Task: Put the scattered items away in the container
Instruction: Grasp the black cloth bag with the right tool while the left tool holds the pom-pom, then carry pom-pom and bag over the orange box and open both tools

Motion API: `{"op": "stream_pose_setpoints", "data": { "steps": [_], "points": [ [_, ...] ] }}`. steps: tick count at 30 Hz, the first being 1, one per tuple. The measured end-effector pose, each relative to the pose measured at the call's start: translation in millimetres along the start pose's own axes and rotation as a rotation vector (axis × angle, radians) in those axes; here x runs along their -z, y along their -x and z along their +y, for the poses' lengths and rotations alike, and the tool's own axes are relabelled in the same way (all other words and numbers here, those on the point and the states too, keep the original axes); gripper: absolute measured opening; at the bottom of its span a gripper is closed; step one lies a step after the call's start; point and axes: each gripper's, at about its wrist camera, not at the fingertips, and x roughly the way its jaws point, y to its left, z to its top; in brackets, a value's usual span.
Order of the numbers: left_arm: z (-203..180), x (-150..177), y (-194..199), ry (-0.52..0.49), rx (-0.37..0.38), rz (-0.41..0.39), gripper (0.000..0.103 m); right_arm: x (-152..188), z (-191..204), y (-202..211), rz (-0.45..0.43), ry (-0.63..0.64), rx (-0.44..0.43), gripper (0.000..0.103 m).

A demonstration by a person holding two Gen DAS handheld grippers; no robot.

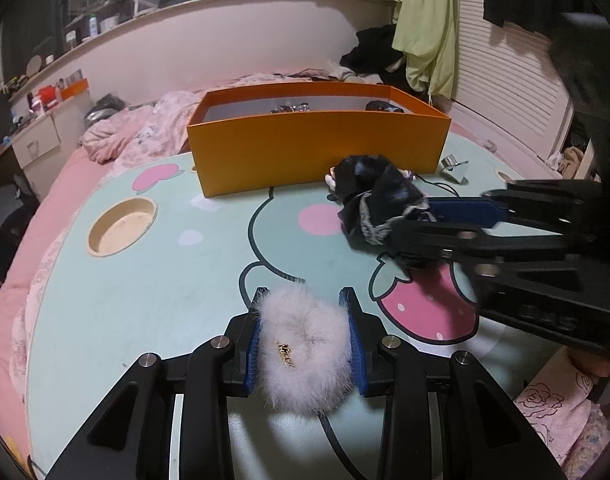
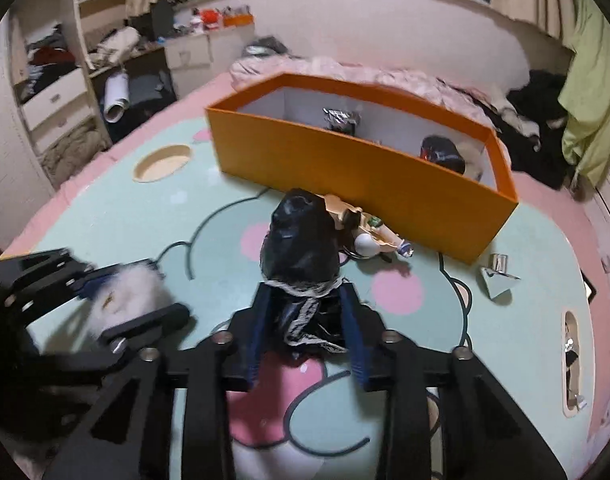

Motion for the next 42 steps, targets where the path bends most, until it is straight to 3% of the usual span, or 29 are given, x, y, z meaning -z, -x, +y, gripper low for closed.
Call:
{"op": "stream_pose_setpoints", "data": {
  "steps": [5,10,17,21,26,31,34,36,39,42],
  "points": [
    [2.8,-3.0,11.1,0.015,0.020,-0.026,0.032,5.9,-2.0,22.1,-0.044,-0.006,-0.043,0.027],
    [8.9,-20.0,24.3,0.038,0.093,-0.051,0.032,-6.9,-4.8,40.1,-0.098,-0.017,-0.052,0.027],
    [9.4,-81.1,28.8,-0.003,0.088,-0.107,0.032,-48.6,-30.0,44.6,-0.142,-0.081,-0.015,0.027],
    [15.2,-125.8,3.5,0.002,0.068,-0.081,0.032,-75.4,-54.0,30.9,-0.137,-0.155,0.013,0.027],
    [24.0,-163.9,-49.2,0.024,-0.014,-0.013,0.034,-107.2,-74.8,0.2,-0.123,-0.209,0.075,0.028],
    [32.8,-161.7,-63.6,0.081,-0.014,-0.002,0.059,-118.5,-90.8,-25.4,-0.077,-0.289,0.114,0.046],
    [32.5,-149.2,-46.5,0.078,0.005,-0.034,0.074,-108.6,-92.1,-11.8,-0.138,-0.314,0.115,0.062],
    [30.3,-138.5,-30.1,0.052,-0.007,-0.054,0.077,-99.6,-86.3,3.0,-0.176,-0.293,0.134,0.069],
    [24.9,-118.7,-7.0,0.021,-0.030,-0.054,0.085,-84.6,-74.2,24.9,-0.202,-0.261,0.137,0.069],
    [14.9,-90.0,9.2,-0.001,-0.008,-0.013,0.090,-61.5,-62.5,39.9,-0.174,-0.250,0.112,0.070]
  ]
}}
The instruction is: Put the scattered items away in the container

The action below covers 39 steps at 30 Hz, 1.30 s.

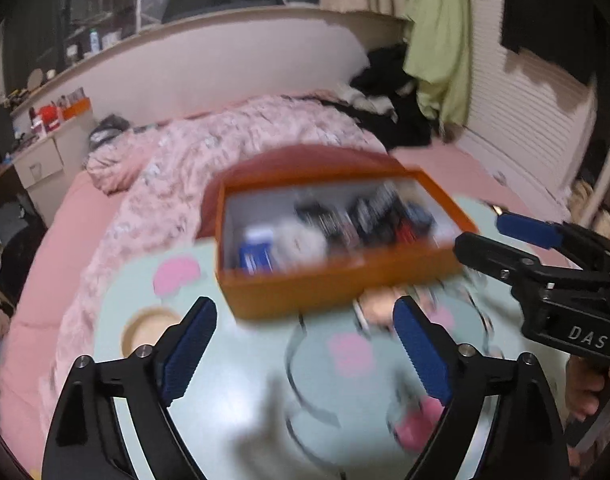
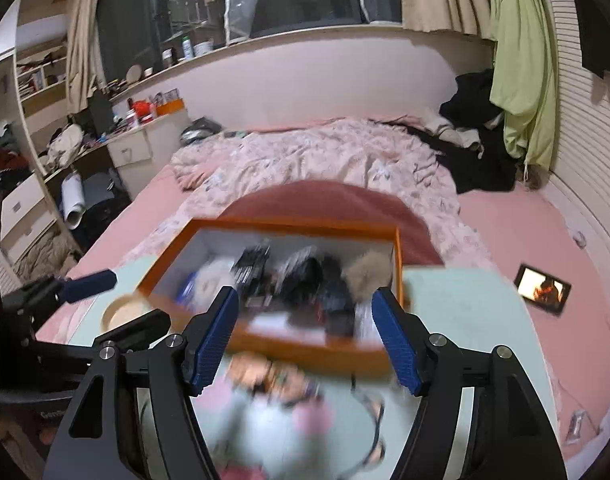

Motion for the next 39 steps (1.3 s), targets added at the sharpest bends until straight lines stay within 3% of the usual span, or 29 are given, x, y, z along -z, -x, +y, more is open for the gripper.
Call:
{"op": "stream_pose_setpoints", "data": {
  "steps": [5,9,12,13,16,39],
  "points": [
    [-14.4,54.7,-1.2,0.024,0.045,0.073,0.091,49.0,3.3,8.8,0.105,0.041,-0.007,0.070],
    [-23.7,78.7,-19.3,0.035,0.019,0.136,0.091,81.4,2.9,0.7,0.195,0.064,0.032,0.070],
    [-24.5,82.2,-22.4,0.024,-0.037,0.130,0.096,97.9,0.9,-7.6,0.220,0.081,0.068,0.070],
    [-22.8,83.1,-22.3,0.034,-0.041,0.132,0.099,101.4,-0.4,-10.2,0.221,0.079,0.068,0.074],
    [-20.2,85.5,-22.5,0.044,-0.043,0.133,0.101,105.9,-3.7,-13.7,0.212,0.067,0.082,0.081],
    [-21.6,86.8,-21.7,0.045,-0.046,0.132,0.102,105.6,-3.2,-13.8,0.209,0.068,0.084,0.082]
  ]
}}
